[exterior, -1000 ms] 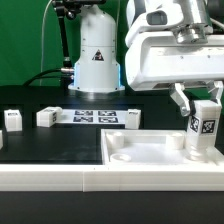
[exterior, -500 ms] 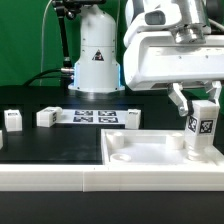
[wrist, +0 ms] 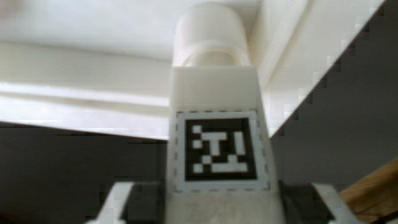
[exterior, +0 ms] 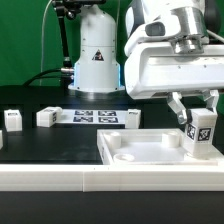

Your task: Assemble one leg

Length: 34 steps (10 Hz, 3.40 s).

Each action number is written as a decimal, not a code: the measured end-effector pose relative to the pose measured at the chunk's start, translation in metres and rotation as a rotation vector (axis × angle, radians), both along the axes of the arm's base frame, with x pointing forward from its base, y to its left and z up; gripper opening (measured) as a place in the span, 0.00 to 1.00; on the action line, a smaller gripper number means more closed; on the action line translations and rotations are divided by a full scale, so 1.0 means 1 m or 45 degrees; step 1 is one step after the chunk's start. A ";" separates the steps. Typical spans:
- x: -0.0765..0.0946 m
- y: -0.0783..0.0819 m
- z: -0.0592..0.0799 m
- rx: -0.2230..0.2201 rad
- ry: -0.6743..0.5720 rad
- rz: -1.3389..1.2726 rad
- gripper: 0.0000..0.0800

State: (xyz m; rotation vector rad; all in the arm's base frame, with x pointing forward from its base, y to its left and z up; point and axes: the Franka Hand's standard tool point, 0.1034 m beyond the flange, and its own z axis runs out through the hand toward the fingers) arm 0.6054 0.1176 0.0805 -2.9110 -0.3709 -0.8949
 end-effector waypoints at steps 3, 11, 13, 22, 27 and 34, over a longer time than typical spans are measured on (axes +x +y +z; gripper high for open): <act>0.001 0.000 0.000 0.002 -0.011 -0.001 0.36; -0.001 0.000 -0.004 0.000 0.009 0.001 0.81; 0.001 -0.004 0.002 -0.015 0.023 0.012 0.81; 0.011 0.000 0.005 -0.039 0.408 0.017 0.81; 0.008 -0.006 0.003 -0.065 0.697 0.035 0.81; 0.009 -0.006 0.002 -0.056 0.698 0.008 0.36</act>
Offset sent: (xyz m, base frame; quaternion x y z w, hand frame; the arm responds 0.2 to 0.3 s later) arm 0.0000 0.0000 0.0000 0.0000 0.0000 0.0000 1.0000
